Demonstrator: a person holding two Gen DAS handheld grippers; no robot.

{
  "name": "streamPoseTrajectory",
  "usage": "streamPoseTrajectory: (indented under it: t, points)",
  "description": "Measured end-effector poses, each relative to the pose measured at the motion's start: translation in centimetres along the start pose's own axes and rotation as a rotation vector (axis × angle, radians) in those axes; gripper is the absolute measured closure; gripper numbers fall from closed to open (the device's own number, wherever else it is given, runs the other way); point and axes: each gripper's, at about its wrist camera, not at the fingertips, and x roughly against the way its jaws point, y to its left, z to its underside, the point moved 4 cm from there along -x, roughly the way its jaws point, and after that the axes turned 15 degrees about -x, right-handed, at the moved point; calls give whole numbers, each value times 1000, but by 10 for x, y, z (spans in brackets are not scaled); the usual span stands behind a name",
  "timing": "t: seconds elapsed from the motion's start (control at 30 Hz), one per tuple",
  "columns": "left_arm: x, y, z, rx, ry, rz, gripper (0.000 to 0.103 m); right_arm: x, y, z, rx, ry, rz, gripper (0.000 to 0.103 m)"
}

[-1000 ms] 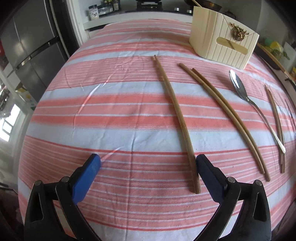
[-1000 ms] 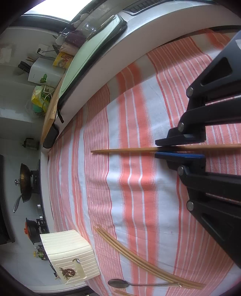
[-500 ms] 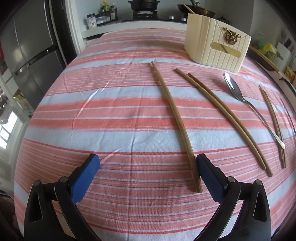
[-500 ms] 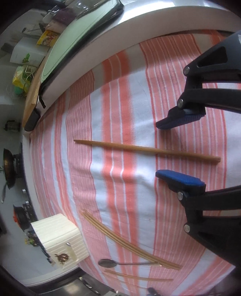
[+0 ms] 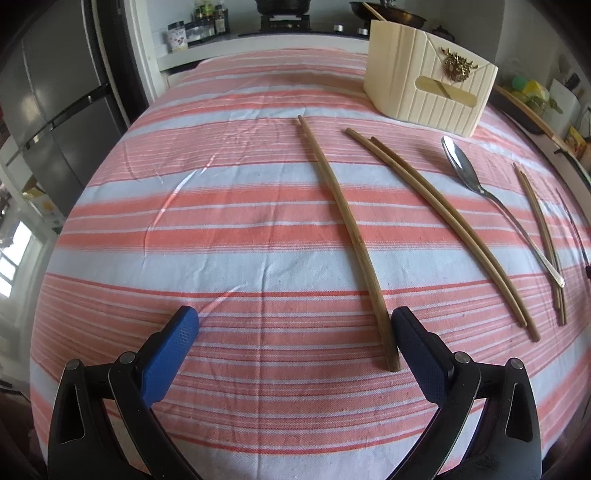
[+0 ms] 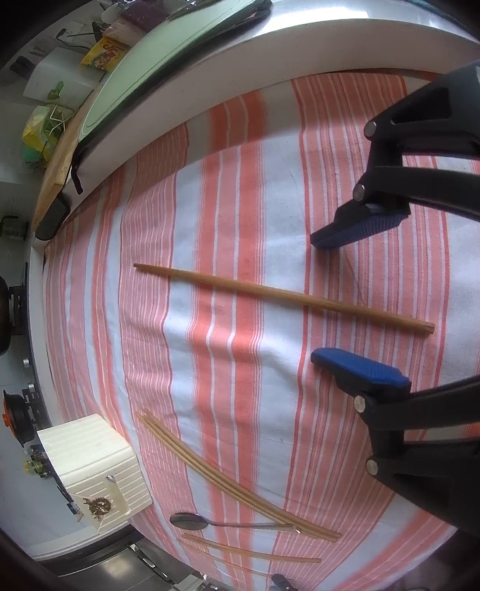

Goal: Organize utensils

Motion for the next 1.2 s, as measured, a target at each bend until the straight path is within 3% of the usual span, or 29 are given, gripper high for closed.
streamPoseTrajectory:
  t: [0.1, 0.2, 0.27, 0.4, 0.5, 0.67, 0.73, 0.77, 0.83, 0.87, 0.9, 0.97, 1.07, 1.2]
  points:
    - [-4, 5, -11, -46, 61, 74, 1, -2, -1, -6, -2, 67, -2, 43]
    - [-5, 18, -32, -26, 72, 152, 1, -6, -4, -19, -21, 160, -39, 43]
    - [-10, 24, -49, -15, 82, 183, 1, -9, -6, -32, -44, 198, -60, 49]
    - [-32, 30, -83, -45, 118, 157, 2, -24, -6, -62, -69, 237, -64, 65]
    - [-53, 34, -98, -44, 166, 158, 12, -35, -3, -84, -73, 235, -56, 66]
    - [-70, 36, -123, -63, 213, 142, 20, -53, 9, -116, -45, 228, -9, 73]
    - [-77, 35, -133, -72, 223, 125, 23, -60, 15, -126, -29, 228, 11, 83]
    - [-80, 34, -138, -77, 221, 104, 24, -63, 18, -131, -29, 224, 19, 83]
    - [-82, 32, -147, -78, 198, 90, 33, -66, 22, -140, -32, 216, 26, 87]
    - [-81, 30, -150, -79, 184, 94, 50, -68, 24, -143, -32, 211, 32, 91]
    - [-79, 27, -152, -84, 169, 102, 76, -71, 26, -145, -36, 204, 32, 95]
    - [-78, 21, -156, -92, 156, 119, 96, -71, 28, -147, -37, 191, 30, 96]
    - [-70, 19, -155, -106, 134, 91, 99, -63, 30, -148, -18, 146, -3, 97]
    - [-26, 16, -156, -125, 18, 83, 99, -25, 37, -156, -16, 40, -101, 97]
